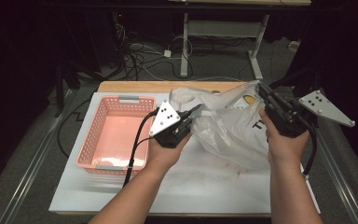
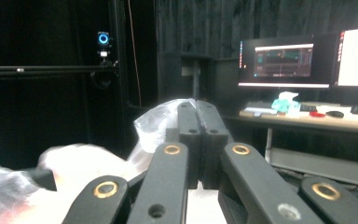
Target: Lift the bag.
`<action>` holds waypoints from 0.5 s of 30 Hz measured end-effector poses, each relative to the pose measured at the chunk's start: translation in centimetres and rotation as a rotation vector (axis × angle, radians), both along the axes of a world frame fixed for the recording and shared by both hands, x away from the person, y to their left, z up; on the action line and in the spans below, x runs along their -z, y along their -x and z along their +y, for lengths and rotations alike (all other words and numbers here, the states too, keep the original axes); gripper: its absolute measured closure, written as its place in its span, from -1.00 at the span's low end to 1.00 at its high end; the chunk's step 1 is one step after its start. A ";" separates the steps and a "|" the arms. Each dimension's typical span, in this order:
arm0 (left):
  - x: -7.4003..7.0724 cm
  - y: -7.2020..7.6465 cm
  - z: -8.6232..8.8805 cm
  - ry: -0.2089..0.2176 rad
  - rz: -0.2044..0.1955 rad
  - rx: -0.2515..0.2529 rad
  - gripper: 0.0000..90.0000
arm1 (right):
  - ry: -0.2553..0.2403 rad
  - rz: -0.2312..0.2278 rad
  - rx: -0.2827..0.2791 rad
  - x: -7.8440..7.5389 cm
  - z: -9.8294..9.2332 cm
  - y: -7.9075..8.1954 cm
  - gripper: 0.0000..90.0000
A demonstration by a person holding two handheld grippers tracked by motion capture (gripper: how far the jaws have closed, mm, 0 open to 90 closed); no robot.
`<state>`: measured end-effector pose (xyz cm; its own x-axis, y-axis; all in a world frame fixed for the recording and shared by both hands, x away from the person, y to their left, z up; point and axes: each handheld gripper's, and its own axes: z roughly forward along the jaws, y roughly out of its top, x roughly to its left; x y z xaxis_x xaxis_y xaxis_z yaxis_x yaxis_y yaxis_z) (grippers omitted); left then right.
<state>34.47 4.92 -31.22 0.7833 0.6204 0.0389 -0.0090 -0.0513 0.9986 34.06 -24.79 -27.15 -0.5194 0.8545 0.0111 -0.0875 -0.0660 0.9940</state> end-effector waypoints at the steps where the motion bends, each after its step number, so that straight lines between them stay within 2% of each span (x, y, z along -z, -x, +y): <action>1: -0.6 -0.1 -0.2 -0.001 -0.009 0.002 0.98 | -0.005 -0.005 0.000 -0.3 0.0 -0.1 1.00; 6: -2.7 -0.5 -1.0 -0.005 -0.045 0.006 0.98 | -0.020 -0.021 0.011 -1.8 -0.3 -0.9 1.00; 13: -5.1 -1.1 -0.6 0.042 -0.086 -0.016 0.98 | -0.040 -0.061 0.031 -3.5 -1.4 -1.1 1.00; 15: -5.4 -1.2 -0.7 0.038 -0.100 -0.022 0.98 | -0.047 -0.064 0.037 -3.5 -1.7 -1.1 1.00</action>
